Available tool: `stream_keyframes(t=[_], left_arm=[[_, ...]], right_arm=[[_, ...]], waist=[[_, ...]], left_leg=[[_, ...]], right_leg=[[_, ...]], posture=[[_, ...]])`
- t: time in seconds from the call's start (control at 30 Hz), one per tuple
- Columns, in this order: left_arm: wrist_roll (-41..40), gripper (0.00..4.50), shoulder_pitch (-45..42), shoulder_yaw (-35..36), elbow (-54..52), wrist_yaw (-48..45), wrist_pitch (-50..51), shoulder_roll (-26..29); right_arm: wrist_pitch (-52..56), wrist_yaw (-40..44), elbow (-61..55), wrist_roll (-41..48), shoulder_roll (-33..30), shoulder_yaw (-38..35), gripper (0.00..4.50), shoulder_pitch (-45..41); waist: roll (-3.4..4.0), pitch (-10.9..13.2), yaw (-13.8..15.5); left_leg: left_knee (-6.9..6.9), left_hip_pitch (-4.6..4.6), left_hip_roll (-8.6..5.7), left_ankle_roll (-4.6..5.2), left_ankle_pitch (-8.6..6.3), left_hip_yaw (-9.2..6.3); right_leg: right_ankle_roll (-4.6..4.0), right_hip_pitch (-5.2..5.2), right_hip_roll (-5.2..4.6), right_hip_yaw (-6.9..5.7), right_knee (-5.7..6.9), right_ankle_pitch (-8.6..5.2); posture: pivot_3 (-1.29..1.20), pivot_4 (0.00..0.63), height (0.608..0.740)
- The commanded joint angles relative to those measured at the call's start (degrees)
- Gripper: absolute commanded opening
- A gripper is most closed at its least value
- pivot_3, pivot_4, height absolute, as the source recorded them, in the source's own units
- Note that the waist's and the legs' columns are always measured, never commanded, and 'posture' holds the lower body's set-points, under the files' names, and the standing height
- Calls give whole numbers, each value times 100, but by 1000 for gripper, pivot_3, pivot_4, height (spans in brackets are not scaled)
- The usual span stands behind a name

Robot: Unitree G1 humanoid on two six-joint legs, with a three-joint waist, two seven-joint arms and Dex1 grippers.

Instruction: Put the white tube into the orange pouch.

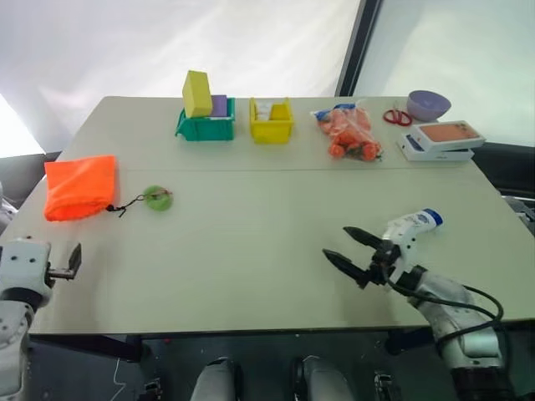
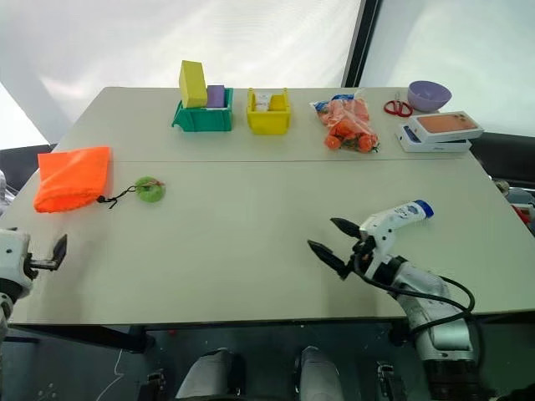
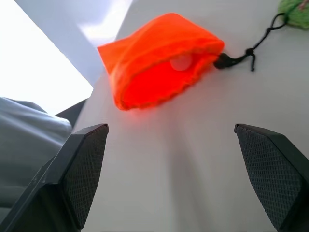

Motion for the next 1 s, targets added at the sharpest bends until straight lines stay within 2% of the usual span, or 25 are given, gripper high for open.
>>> stream_keyframes(t=[0.03, 0.3, 0.73, 0.83, 0.9, 1.0], left_arm=[[368, 4500, -420, -216, 519, 204, -186, 284], [1211, 4500, -1684, -1111, 2212, 665, -595, 831], [1745, 4500, -3894, -2127, 5252, 1499, -1307, 1045], [1661, 3581, -4131, -2163, 5680, 1528, -1357, 1043], [1646, 2693, -4203, -2192, 5831, 1540, -1423, 1053], [1590, 1077, -4224, -2214, 5934, 1461, -1522, 1057]], right_arm=[[-19, 7, -316, -21, 105, 283, 4472, -78], [-135, -157, -267, -178, 425, 620, 4472, -146], [-215, -377, -360, -269, 494, 615, 4472, -33], [-219, -446, -438, -270, 472, 584, 4500, 42], [-221, -482, -477, -270, 461, 578, 4500, 76], [-225, -534, -535, -274, 434, 556, 4500, 135]], waist=[[0, 0, 0], [-9, -3, -8], [-44, -22, -10], [-52, -27, -20], [-52, -27, -25], [-54, -28, -18]], left_leg=[[0, 0, 0, 0, 0, 0], [-1, -2, 0, 1, 0, 4], [5, 0, 0, 17, 11, 10], [4, -1, 0, 19, 12, 15], [4, -1, 1, 19, 12, 16], [4, 0, 3, 19, 12, 16]], right_leg=[[0, -1, 0, 0, 0, 0], [2, -4, 0, -4, 7, 3], [21, 1, 5, -13, 23, 14], [24, 18, 7, -13, 26, 15], [26, 19, 18, -13, 30, 15], [26, 18, 21, -13, 31, 15]], posture=[[0, 150, 740], [0, 150, 740], [0, 150, 740], [0, 150, 740], [0, 150, 740], [0, 150, 740]])
